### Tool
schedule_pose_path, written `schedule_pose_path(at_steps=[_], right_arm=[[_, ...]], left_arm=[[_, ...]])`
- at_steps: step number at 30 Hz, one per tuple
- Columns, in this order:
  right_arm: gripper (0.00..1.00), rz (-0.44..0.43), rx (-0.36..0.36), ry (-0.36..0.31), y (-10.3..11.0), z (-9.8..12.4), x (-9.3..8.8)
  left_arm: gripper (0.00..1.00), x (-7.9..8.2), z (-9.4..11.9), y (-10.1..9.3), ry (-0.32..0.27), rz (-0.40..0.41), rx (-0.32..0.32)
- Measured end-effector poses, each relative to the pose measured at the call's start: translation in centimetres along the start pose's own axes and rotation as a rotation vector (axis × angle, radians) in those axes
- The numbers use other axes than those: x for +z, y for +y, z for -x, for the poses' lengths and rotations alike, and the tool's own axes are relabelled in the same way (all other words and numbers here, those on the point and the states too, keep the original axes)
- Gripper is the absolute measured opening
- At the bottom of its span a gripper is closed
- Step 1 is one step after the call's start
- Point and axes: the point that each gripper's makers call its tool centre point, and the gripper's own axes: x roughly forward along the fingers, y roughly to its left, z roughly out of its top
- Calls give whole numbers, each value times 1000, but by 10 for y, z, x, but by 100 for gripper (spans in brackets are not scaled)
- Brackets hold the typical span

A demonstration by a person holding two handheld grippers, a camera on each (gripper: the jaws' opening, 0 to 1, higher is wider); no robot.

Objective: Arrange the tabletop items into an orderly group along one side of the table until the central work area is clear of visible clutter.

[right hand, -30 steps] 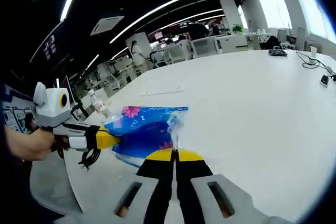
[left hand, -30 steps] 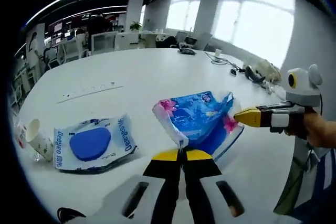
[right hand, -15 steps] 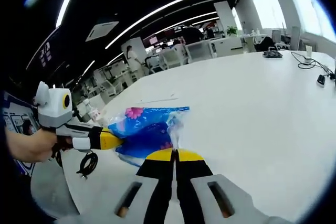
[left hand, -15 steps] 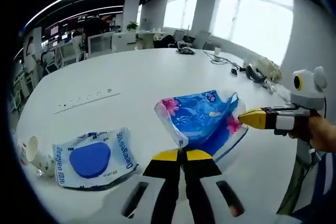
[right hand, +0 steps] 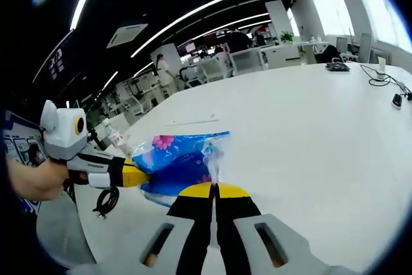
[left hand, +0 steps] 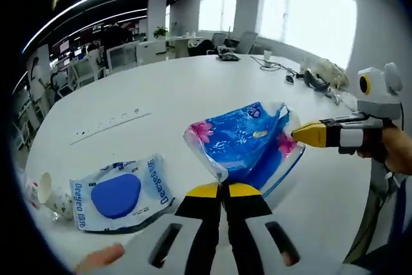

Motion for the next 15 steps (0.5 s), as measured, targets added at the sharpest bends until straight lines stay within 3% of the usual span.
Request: schedule_pose_path(at_steps=[11, 13, 15], right_arm=[[0, 6, -3, -9, -1, -2, 5], [0, 5, 1, -9, -1, -4, 5], [0, 13, 1, -11, 0, -5, 7]], left_arm=[[1, 6, -1, 2, -11, 17, -8], [1, 14, -1, 8, -57, -82, 21], [1, 14, -1, 5, -56, -60, 19]])
